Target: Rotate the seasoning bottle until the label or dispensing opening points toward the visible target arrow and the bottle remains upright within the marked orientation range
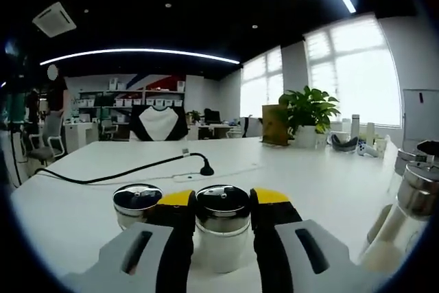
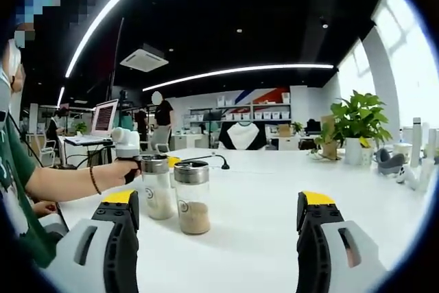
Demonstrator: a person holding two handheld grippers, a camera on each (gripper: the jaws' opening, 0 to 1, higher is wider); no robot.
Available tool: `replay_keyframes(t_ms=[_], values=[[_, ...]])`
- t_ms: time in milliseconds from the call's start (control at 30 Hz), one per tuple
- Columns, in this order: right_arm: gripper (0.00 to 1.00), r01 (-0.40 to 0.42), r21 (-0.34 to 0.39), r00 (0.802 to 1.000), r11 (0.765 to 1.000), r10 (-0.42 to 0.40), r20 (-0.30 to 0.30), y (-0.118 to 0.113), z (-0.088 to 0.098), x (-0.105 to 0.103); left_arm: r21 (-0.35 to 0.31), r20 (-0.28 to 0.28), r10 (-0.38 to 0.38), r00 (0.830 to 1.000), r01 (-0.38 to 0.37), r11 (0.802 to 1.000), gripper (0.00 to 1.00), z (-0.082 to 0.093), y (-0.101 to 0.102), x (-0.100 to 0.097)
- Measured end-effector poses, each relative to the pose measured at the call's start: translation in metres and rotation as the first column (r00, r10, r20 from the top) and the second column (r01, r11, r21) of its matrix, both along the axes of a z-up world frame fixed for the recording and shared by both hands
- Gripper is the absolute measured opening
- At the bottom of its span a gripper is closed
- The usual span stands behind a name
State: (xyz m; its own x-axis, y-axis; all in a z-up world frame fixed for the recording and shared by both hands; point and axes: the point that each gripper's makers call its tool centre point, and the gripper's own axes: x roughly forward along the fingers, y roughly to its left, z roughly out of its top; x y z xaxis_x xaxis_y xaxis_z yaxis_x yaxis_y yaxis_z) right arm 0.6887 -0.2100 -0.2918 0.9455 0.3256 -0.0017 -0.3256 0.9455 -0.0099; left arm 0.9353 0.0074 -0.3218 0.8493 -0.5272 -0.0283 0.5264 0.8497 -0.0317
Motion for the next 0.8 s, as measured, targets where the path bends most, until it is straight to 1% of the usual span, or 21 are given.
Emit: replay_keyframes(t_ms=[167, 267, 333, 567, 667, 800], values=[[0.98, 0.006, 0.000, 1.000, 1.000, -0.006, -0.005, -0.003, -0.002, 0.001, 0.016, 0.006, -0.006, 1.000, 0.006, 1.000, 0.32, 0.000, -0.002, -0.001], [0.98, 0.008, 0.001, 1.000, 1.000, -0.008, -0.011, -0.004, -0.003, 0.002, -0.015, -0.009, -0.016, 1.000, 0.016, 1.000, 0.32, 0.001, -0.002, -0.003], [0.98, 0.009, 0.002, 1.000, 1.000, -0.009, -0.010, -0.004, -0.003, 0.002, -0.017, -0.011, -0.019, 1.000, 0.018, 1.000, 0.32, 0.001, -0.002, -0.005], [0.98, 0.010, 0.005, 1.000, 1.000, -0.010, -0.016, -0.004, -0.005, 0.003, -0.013, 0.014, -0.038, 0.999, 0.038, 0.999, 0.32, 0.014, 0.003, -0.016], [0.98, 0.011, 0.005, 1.000, 1.000, -0.011, -0.018, -0.004, -0.006, 0.003, -0.005, 0.029, -0.041, 0.999, 0.041, 0.999, 0.32, 0.020, 0.009, -0.024], [0.98, 0.009, 0.007, 1.000, 1.000, -0.009, -0.018, -0.003, -0.007, 0.003, 0.003, 0.036, -0.048, 0.998, 0.048, 0.999, 0.32, 0.024, 0.016, -0.034]])
